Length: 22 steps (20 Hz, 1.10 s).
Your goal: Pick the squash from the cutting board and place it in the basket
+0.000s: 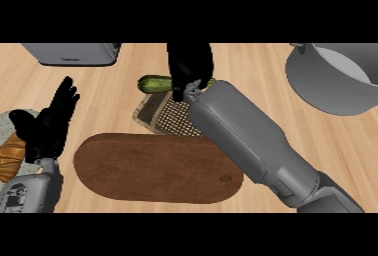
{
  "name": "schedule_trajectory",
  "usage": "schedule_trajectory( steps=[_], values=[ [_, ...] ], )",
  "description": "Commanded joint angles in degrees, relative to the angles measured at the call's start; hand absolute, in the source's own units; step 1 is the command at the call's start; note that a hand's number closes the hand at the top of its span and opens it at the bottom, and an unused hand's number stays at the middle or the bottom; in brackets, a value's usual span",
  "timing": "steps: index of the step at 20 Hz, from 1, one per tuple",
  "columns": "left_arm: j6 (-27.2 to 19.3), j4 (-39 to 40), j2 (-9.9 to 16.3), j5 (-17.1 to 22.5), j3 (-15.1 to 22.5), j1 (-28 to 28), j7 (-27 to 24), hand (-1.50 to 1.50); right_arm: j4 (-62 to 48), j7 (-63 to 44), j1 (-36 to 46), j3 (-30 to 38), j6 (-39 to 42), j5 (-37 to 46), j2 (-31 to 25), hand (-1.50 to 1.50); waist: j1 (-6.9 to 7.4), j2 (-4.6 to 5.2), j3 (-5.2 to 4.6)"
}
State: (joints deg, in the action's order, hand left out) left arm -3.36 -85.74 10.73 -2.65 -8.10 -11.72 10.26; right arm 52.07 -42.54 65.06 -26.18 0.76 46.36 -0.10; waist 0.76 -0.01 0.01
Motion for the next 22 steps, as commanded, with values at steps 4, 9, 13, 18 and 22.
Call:
schedule_trajectory(
  steps=[4,9,13,18,22],
  values=[
    [0.8,-1.0,1.3,0.6,-0.5,-1.6,3.0,0.0,5.3,-5.5,2.8,9.7,-9.9,-4.6,0.1,-1.5,0.03,-0.01,0.02],
    [-0.8,0.2,-1.5,-1.1,0.8,2.2,-1.9,0.0,13.7,-5.9,-3.6,14.5,-9.5,-6.4,-3.0,-1.5,-1.14,-0.14,0.0],
    [-0.3,-2.4,-0.2,0.2,-0.6,2.8,0.9,0.0,27.4,-6.2,-13.4,17.6,-6.9,-11.0,-7.8,-1.5,-2.13,-0.58,0.07],
    [-0.3,-2.8,-0.2,-0.1,-0.7,3.7,-0.3,0.0,39.3,-4.8,-21.0,21.2,0.6,-16.3,-13.5,-1.5,-1.33,-0.24,0.01],
    [0.4,0.2,2.0,0.9,-2.4,-2.2,2.5,0.0,47.2,-3.8,-25.1,25.2,4.4,-21.8,-15.8,-1.5,-1.31,-0.13,0.0]
  ],
)
